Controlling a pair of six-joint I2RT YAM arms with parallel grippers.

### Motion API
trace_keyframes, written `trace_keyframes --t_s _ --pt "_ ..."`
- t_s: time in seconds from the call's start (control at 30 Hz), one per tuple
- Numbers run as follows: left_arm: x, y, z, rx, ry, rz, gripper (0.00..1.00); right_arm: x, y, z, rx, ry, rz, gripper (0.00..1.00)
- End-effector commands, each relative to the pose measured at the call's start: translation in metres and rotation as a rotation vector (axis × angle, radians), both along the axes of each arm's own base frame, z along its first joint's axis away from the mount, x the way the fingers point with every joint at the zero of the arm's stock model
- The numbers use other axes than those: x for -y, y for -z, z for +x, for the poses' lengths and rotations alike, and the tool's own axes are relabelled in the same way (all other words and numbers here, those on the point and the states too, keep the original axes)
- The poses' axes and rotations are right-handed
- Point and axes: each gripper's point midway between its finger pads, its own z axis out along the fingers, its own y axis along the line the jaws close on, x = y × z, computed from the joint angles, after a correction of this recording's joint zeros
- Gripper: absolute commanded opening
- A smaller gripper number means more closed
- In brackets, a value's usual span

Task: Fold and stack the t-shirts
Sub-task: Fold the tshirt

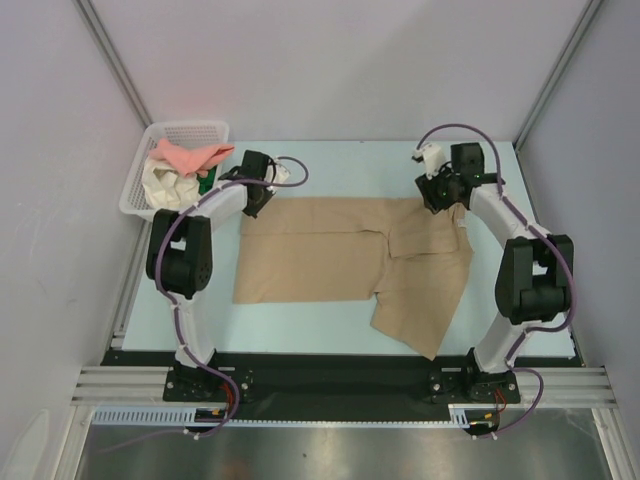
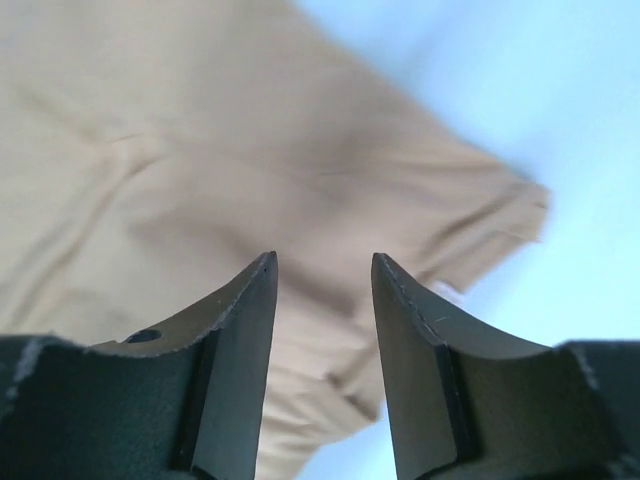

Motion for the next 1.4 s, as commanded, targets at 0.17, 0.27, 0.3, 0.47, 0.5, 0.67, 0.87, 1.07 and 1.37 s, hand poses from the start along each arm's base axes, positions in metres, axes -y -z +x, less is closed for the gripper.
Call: trace_keyframes --t_s 0.17,0.27,0.3,0.47,0.5,0.67,0.87,1.07,1.37 --pt "-0.009 -0.003 0.020 -0.024 -0.030 0.000 0.06 0.058 0.004 0.005 -0.080 0.120 0.077 0.45" --pt "-0.009 0.001 0.026 -0.024 -0.038 0.006 0.05 0.073 0.021 -0.018 -0.163 0.118 0.139 0.45" --pt "-0.008 0.003 0.026 -0.029 -0.039 0.005 0.05 0.077 0.027 -0.024 -0.197 0.125 0.171 0.45" --pt "-0.006 0.013 0.027 -0.062 -0.036 0.006 0.05 0.083 0.034 -0.027 -0.234 0.144 0.214 0.43" --pt "-0.007 0.013 0.026 -0.063 -0.035 0.013 0.05 0.081 0.035 -0.032 -0.252 0.131 0.215 0.42" --pt "-0.010 0.010 0.029 -0.049 -0.037 0.026 0.05 0.076 0.051 -0.057 -0.352 0.082 0.225 0.39" --pt "-0.010 0.012 0.025 -0.059 -0.040 0.031 0.05 0.079 0.069 -0.063 -0.394 0.100 0.221 0.37" --pt "-0.013 0.014 0.023 -0.062 -0.041 0.043 0.04 0.084 0.085 -0.064 -0.425 0.101 0.190 0.37" --pt "-0.014 0.013 0.019 -0.064 -0.045 0.047 0.04 0.081 0.099 -0.060 -0.450 0.097 0.175 0.37"
